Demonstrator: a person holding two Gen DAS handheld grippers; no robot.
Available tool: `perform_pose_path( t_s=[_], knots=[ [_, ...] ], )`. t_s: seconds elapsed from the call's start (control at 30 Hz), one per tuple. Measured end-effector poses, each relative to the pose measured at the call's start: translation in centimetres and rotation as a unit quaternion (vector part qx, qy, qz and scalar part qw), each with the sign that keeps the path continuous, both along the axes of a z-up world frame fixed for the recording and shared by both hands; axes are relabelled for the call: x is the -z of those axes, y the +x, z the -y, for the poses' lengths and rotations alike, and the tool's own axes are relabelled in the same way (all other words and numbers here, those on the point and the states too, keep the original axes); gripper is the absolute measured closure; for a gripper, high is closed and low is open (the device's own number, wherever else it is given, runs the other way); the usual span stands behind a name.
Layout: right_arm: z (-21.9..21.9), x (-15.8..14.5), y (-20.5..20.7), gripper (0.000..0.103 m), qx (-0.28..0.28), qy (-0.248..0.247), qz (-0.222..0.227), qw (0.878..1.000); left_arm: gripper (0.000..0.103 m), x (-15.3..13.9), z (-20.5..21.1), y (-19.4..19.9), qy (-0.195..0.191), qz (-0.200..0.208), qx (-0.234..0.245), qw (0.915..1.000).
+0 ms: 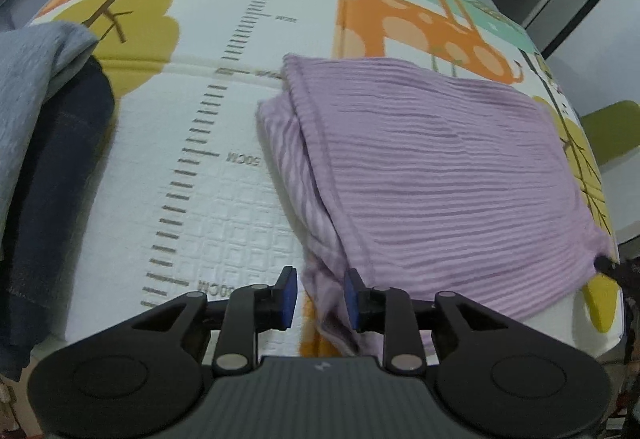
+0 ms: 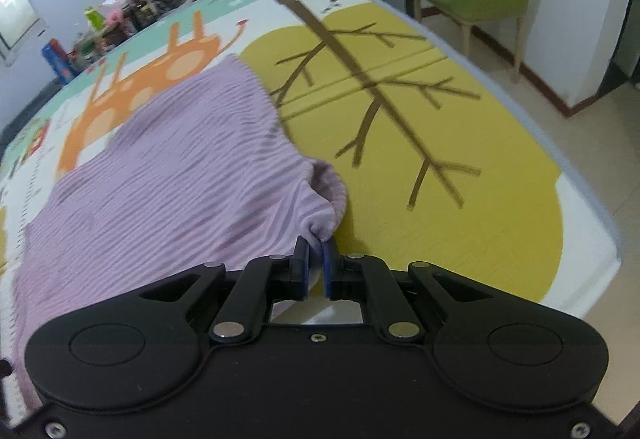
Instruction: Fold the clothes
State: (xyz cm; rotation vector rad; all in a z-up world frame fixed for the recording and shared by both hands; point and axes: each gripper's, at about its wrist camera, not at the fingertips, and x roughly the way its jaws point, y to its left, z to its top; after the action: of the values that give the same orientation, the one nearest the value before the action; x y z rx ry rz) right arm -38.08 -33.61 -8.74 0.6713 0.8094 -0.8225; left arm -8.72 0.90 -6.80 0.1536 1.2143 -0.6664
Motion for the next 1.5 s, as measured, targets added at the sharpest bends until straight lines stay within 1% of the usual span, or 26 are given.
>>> perform_pose_path(
  t_s=[0.07,0.13,0.23,0.27,0.4,0.47,0.53,0.6,0.7,0.87,1.0,1.07,1.13,1.2,1.27,1.37,1.47,1.5],
  knots=[
    [1.3,0.2,0.4,0.097,0.007,-0.008,-0.006,1.000,0.075,-0.2,0.3,-0.2,-0.007,0.002,0.010,0.9999],
    [2.3,0.3,0.8,0.093,0.016,-0.013,-0.007,1.000,0.075,-0.5,0.8,-0.4,-0.014,0.009,0.021,0.9996],
    [2.8,-0.1,0.9,0.086,0.031,-0.013,0.012,0.999,0.076,-1.0,1.7,-0.7,-0.028,0.025,0.037,0.9986],
    [2.6,-0.3,0.9,0.080,0.033,-0.020,0.014,0.999,0.078,-1.1,2.1,-0.8,-0.033,0.028,0.041,0.9982],
    [0.7,-0.8,0.6,0.073,0.032,-0.049,0.005,0.998,0.080,-1.4,3.8,-0.6,-0.049,0.047,0.070,0.9952],
    [-0.5,-1.0,0.2,0.070,0.031,-0.057,0.004,0.998,0.085,-1.5,4.8,-0.5,-0.058,0.055,0.089,0.9928],
    [-1.9,-1.1,-0.2,0.070,0.026,-0.052,0.011,0.998,0.087,-1.5,5.7,-0.3,-0.067,0.063,0.108,0.9899],
    [-3.3,-1.2,-0.5,0.070,0.007,-0.037,0.024,0.999,0.088,-1.6,6.7,-0.2,-0.076,0.070,0.127,0.9865],
    [-5.9,-1.2,-0.4,0.070,-0.034,-0.017,0.043,0.998,0.089,-1.6,8.1,0.0,-0.090,0.082,0.155,0.9805],
    [-9.8,-0.7,1.2,0.069,-0.100,0.018,0.051,0.993,0.089,-1.6,10.9,0.5,-0.111,0.091,0.203,0.9687],
    [-12.4,0.1,2.7,0.069,-0.128,0.034,0.043,0.990,0.089,-1.6,13.9,0.9,-0.129,0.077,0.254,0.9555],
    [-13.7,0.0,3.4,0.069,-0.133,0.024,0.038,0.990,0.089,-1.6,15.8,0.7,-0.133,0.075,0.287,0.9457],
    [-14.6,-0.3,4.2,0.069,-0.134,0.006,0.033,0.990,0.089,-1.5,18.0,0.3,-0.137,0.073,0.327,0.9324],
    [-15.2,-0.7,4.9,0.069,-0.120,-0.006,0.036,0.992,0.089,-1.2,20.0,-0.1,-0.138,0.063,0.361,0.9200],
    [-15.6,-1.1,5.6,0.069,-0.096,-0.005,0.044,0.994,0.089,-0.7,22.0,-0.6,-0.135,0.057,0.394,0.9075],
    [-16.3,-1.3,6.7,0.071,-0.070,-0.009,0.053,0.996,0.089,0.0,24.0,-1.2,-0.131,0.059,0.426,0.8930],
    [-17.4,-0.9,7.8,0.073,-0.048,-0.008,0.044,0.998,0.089,0.8,25.3,-1.7,-0.125,0.063,0.453,0.8803],
    [-17.8,-0.8,8.1,0.073,-0.040,-0.006,0.041,0.998,0.089,1.2,25.7,-1.7,-0.122,0.066,0.459,0.8774]
  ],
)
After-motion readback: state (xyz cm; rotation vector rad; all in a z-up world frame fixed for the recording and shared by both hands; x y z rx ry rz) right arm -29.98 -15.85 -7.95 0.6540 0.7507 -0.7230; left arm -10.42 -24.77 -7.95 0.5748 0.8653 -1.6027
